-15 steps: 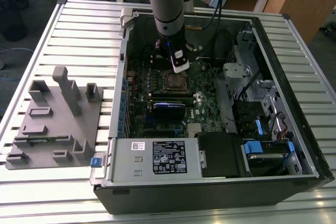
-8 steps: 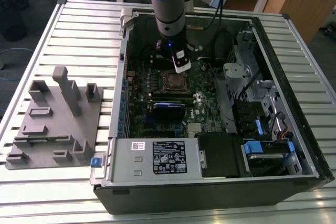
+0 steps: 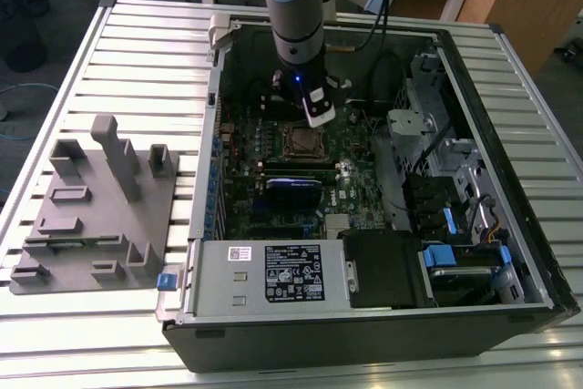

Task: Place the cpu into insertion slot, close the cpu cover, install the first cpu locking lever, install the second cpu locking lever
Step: 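Install the first cpu locking lever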

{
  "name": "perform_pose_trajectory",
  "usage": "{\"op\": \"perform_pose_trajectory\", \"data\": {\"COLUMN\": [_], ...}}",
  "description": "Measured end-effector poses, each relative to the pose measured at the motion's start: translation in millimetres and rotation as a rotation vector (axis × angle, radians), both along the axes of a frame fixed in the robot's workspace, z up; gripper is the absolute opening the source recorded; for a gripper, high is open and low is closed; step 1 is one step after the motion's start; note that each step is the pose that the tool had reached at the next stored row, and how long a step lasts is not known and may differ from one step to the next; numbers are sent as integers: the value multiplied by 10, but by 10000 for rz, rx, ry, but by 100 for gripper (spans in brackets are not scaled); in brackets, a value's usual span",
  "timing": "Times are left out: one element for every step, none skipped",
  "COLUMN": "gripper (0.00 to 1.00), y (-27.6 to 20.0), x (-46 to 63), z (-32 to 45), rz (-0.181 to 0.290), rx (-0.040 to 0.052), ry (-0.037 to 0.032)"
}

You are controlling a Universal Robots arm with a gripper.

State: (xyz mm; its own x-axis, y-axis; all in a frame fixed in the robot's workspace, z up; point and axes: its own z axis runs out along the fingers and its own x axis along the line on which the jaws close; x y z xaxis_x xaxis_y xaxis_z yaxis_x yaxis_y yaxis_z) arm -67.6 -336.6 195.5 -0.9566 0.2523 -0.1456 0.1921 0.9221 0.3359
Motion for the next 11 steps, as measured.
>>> {"op": "perform_pose_trajectory", "data": {"gripper": [11, 11, 11, 11, 11, 11, 11, 11, 11, 11, 11], "y": [0, 1, 0, 0, 2, 4, 8, 32, 38, 39, 39], "x": [4, 9, 15, 18, 19, 19, 19, 19, 20, 21, 22], "z": [-2, -4, -5, -7, -8, -8, -9, -13, -15, -16, -16], "rz": [23, 42, 59, 66, 66, 67, 66, 65, 63, 62, 60], "rx": [-4, -8, -16, -23, -28, -31, -33, -32, -24, -27, -29], "ry": [-1, -1, -1, -1, -1, -1, -1, 0, -1, -2, -3]}}
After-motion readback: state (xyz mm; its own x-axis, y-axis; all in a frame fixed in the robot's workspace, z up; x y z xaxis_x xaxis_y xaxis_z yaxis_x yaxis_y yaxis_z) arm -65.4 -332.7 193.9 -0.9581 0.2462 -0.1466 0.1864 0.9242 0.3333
